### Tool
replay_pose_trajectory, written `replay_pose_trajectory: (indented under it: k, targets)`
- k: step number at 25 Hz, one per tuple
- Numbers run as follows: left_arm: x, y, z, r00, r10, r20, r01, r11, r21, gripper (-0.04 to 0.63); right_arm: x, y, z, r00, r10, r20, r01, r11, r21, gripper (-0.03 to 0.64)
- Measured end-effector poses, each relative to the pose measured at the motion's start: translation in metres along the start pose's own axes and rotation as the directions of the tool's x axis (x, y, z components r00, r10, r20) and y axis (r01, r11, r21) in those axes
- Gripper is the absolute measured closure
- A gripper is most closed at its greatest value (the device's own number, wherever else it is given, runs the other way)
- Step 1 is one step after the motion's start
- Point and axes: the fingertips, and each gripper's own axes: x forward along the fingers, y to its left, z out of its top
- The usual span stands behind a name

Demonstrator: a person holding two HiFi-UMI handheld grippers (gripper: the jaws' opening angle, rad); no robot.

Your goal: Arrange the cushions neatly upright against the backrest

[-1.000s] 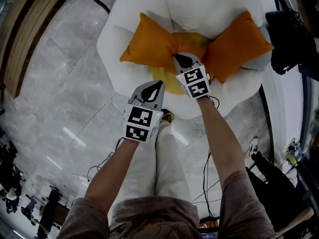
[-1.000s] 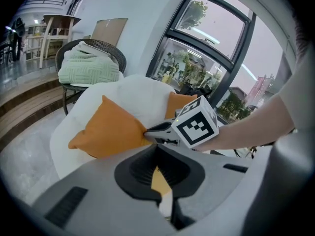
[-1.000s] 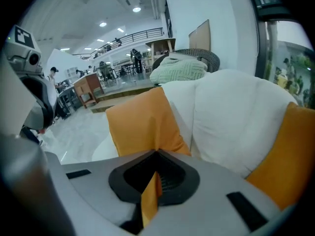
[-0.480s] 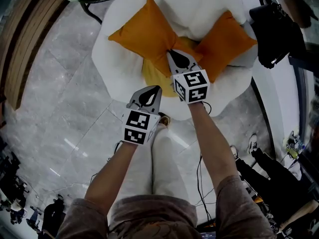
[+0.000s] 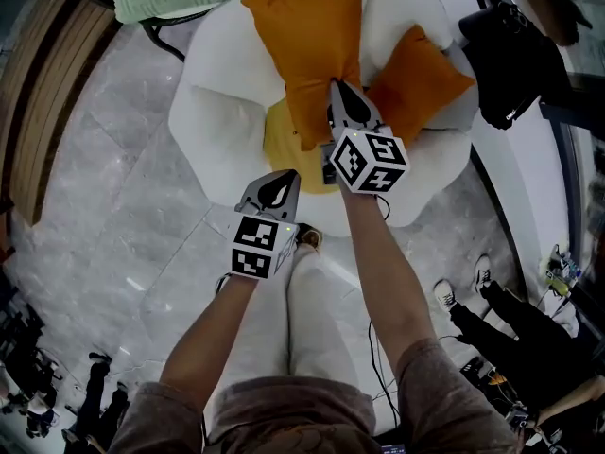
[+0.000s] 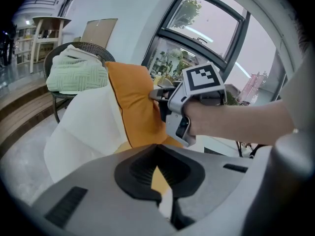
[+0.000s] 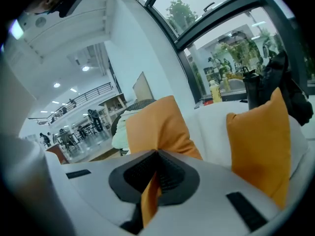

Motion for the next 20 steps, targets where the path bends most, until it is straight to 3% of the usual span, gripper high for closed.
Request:
replay_pose_trajectory:
  k: [8,15,20]
  targets:
    - [0.018,0.000,-0.006,1.000,-0.023,-0.014,0.023,1.000,0.001,0.592,0.021,-0.019,0.010,0.994,-0.074,0.084,0.072,0.997,0.034,0.594]
    - [0.029,0.017,-0.027,0.999,-0.009,-0.043,0.009,1.000,-0.002,0.591,0.042,-0.054,-0.019,0.986,-0.113,0.119,0.089,0.979,0.185,0.594]
    - [0.036,0.033,-0.041,0.999,0.009,-0.048,-0.010,1.000,-0.020,0.591,0.053,-0.066,-0.044,0.987,-0.112,0.118,0.091,0.982,0.168,0.594]
